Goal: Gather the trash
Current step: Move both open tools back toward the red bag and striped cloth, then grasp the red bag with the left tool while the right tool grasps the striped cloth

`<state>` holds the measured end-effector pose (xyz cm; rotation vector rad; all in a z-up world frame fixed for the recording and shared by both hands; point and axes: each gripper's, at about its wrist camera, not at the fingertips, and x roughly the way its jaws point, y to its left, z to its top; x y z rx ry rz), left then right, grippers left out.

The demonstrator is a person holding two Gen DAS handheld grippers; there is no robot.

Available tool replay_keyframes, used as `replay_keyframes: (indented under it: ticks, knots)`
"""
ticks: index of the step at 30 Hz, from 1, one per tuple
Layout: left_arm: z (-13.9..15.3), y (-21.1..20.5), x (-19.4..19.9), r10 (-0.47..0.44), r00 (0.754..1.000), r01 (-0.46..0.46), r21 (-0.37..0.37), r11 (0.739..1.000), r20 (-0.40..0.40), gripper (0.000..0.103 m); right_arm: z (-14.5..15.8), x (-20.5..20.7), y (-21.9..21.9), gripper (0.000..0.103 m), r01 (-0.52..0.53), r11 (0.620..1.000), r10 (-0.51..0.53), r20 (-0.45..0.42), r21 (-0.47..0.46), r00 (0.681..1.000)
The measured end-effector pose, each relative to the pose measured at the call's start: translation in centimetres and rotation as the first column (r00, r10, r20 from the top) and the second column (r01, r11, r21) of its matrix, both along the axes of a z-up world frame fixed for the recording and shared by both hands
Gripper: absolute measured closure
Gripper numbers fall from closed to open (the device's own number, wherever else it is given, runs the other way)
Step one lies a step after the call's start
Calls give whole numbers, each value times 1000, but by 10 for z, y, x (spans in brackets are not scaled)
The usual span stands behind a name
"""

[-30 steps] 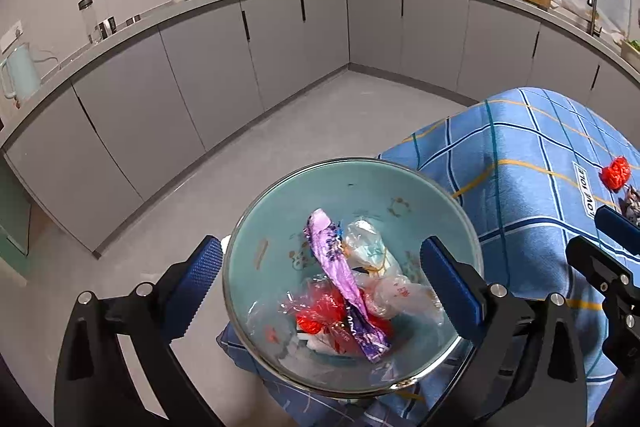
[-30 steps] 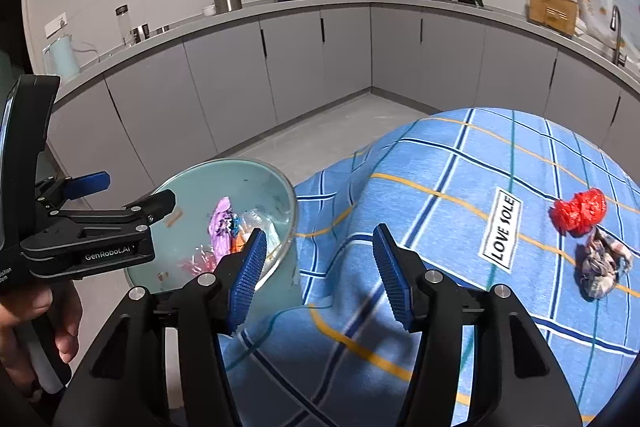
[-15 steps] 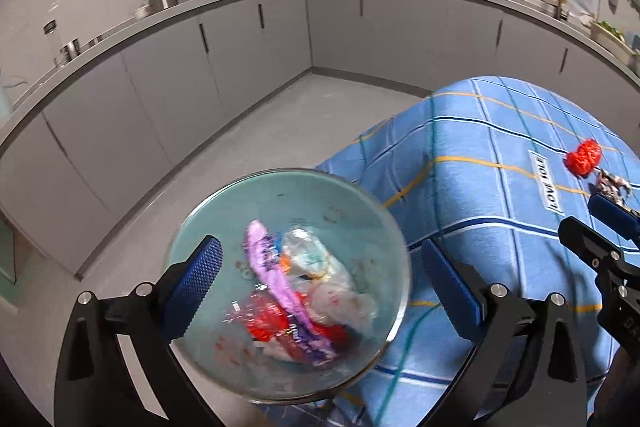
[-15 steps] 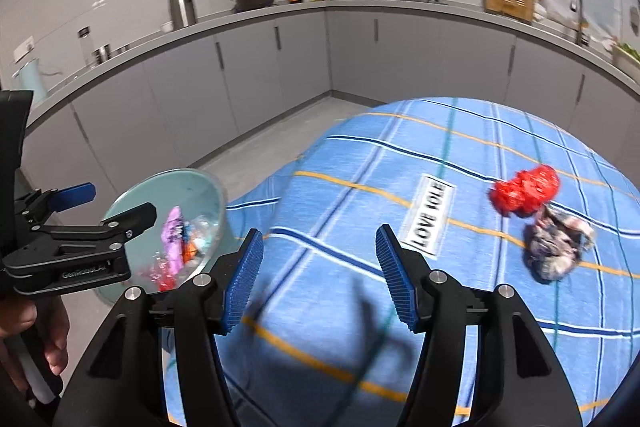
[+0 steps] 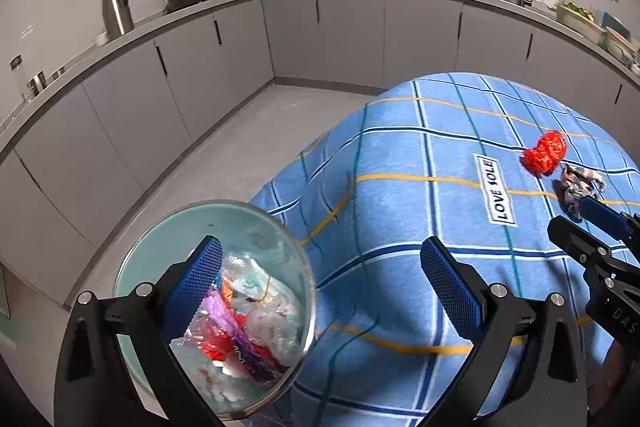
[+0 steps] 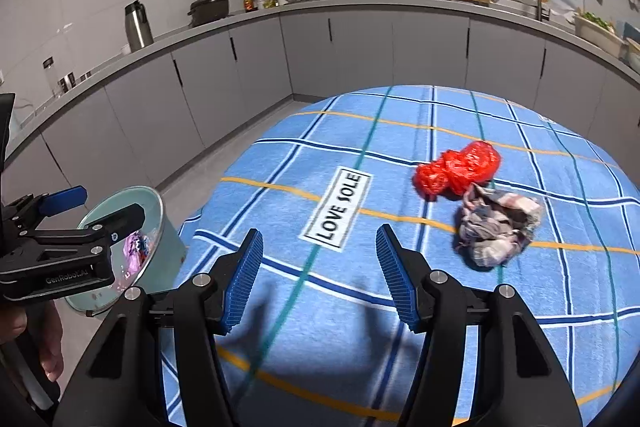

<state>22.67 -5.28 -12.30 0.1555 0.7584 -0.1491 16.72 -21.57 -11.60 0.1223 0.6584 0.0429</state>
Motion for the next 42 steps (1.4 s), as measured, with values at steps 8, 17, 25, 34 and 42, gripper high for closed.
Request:
replay_keyframes:
  ticks: [8, 17, 25, 34, 42]
  knots:
    - [7, -38, 7, -73, 997, 73, 10, 997, 19, 5, 4, -5, -47, 41, 121, 993, -121, 8, -4, 993]
    - [5, -88, 24, -149, 989, 149, 30, 988, 19, 5, -4, 7, -106, 41, 282, 959, -283, -30, -28, 959]
    - [-3, -125, 39, -216, 976, 216, 32, 976, 0, 5, -20, 33, -132, 41, 325, 945, -326, -96, -27, 941]
    - [-9, -159, 54, -275, 961, 275, 33, 961, -10, 5, -33, 49, -145, 74, 264, 963, -249, -185, 60, 951]
    - [-12, -196, 63, -317, 948, 318, 46, 947, -14, 5, -19, 27, -152, 99, 280, 959, -271, -149, 43, 951]
